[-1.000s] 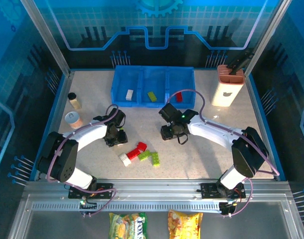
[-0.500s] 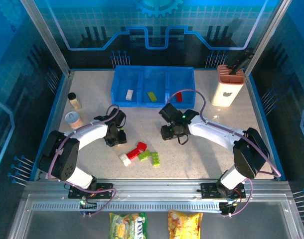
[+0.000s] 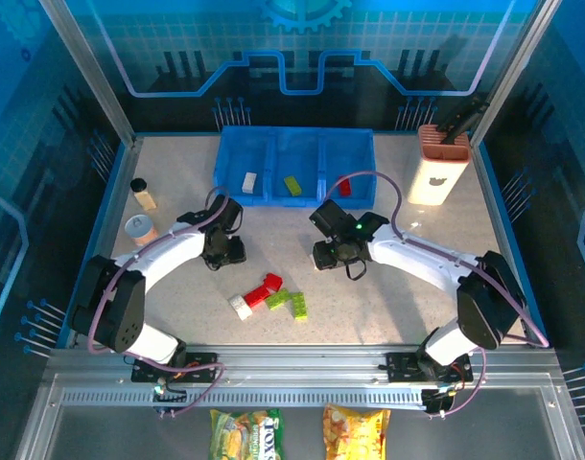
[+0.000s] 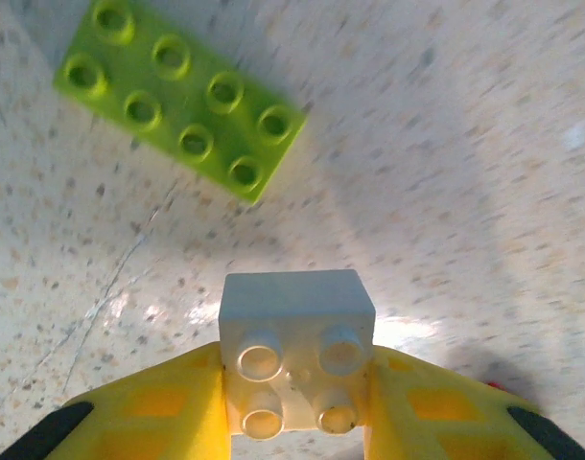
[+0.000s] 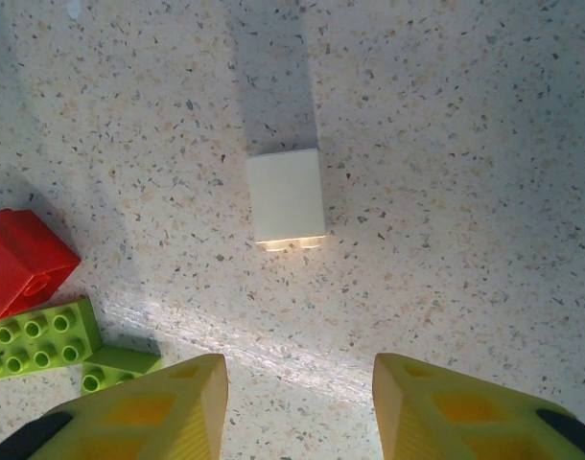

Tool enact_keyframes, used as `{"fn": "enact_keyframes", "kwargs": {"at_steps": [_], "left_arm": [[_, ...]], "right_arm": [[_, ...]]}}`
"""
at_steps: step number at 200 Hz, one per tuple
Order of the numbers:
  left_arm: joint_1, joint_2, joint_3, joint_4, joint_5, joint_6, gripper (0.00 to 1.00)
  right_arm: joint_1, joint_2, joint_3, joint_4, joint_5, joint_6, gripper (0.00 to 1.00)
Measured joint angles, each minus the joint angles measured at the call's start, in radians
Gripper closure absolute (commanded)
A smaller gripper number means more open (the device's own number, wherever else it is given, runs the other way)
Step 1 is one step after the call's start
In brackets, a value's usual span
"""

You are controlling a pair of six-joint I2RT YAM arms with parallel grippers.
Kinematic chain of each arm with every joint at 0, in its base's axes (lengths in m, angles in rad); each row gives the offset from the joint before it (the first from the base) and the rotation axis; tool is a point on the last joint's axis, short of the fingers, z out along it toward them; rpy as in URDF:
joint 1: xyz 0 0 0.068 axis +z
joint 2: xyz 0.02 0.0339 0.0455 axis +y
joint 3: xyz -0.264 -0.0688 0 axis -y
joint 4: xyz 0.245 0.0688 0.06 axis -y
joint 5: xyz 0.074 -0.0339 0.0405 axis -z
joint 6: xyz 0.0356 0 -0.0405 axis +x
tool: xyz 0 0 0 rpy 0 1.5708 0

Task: Sort the legos into containers by color
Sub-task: Pick up the lego from the middle-left of the table, then place the lego in the container.

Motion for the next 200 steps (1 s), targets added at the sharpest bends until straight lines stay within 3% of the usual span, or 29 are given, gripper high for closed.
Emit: {"fn": "enact_keyframes", "kwargs": {"at_steps": [60, 200], "left_arm": [[0.090, 0.082, 0.243, -0.026, 0.009, 0.084, 0.66], [0.177, 0.607, 1.052, -0.188, -0.053, 0.343, 0.65]], "right_arm": [[-0.002, -0.089, -0.053, -0.031, 0.039, 0.019, 0.55], [-0.007, -0.200, -0.124, -0.100, 0.093, 0.082, 0.55]]}}
